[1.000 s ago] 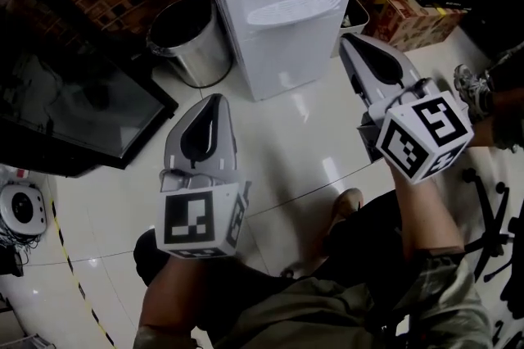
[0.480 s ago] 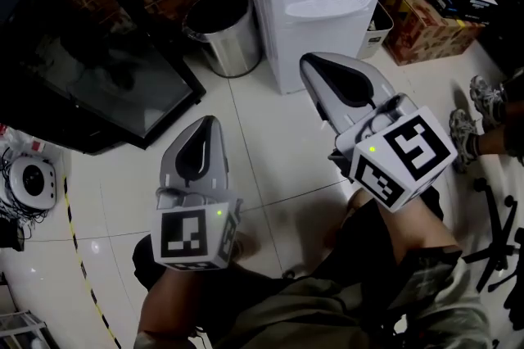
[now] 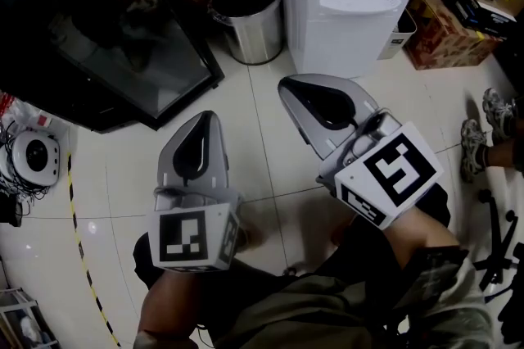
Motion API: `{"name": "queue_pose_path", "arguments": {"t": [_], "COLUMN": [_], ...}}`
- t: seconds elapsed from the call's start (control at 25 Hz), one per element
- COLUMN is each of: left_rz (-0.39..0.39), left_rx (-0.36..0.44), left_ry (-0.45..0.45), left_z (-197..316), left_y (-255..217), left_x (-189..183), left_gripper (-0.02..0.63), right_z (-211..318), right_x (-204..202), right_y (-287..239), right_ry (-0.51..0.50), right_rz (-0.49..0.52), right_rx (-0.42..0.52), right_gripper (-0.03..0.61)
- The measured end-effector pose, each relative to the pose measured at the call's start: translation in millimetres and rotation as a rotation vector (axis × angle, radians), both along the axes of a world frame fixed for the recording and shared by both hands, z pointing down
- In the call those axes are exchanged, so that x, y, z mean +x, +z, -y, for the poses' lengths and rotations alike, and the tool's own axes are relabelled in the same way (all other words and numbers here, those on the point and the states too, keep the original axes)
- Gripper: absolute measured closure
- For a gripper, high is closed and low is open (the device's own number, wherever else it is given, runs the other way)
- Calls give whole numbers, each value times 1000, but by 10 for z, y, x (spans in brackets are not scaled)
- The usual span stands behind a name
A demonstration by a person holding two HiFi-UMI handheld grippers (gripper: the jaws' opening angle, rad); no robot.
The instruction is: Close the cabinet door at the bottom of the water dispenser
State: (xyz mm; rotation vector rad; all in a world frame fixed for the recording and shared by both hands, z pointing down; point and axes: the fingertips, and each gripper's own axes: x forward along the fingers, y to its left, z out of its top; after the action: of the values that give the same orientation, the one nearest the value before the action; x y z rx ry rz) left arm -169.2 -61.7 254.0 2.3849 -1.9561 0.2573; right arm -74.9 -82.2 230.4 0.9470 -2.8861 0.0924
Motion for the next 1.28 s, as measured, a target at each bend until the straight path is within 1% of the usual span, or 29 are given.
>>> {"name": "queue_pose_path", "arguments": {"t": [0.08,0.16,0.6,0.84,1.08,1.28], "left_rz": [-8,-15,-9,3,-1,-9], "left_rx": [-3,5,10,40,34,43], "left_ry": [-4,-8,-6,-4,0,0], "left_z": [7,17,62,86,92,102], "left_y": [10,-10,22,30,24,11], "left_x": [-7,-3,70,75,120,150], "left_gripper": [613,613,614,614,614,613], "right_z": [-37,-51,-29,-27,-28,-35], "right_x": [-72,-107,-66,-33,17,29], "right_y": [94,151,159,206,203,198], "right_ry": [-20,-29,-22,-8,9,3], "right_rz": [-35,-49,-41,-51,-51,-48], "right_rx": [-7,-15,-23,-28,-19,-26], "right_gripper": [577,578,577,578,578,578]}}
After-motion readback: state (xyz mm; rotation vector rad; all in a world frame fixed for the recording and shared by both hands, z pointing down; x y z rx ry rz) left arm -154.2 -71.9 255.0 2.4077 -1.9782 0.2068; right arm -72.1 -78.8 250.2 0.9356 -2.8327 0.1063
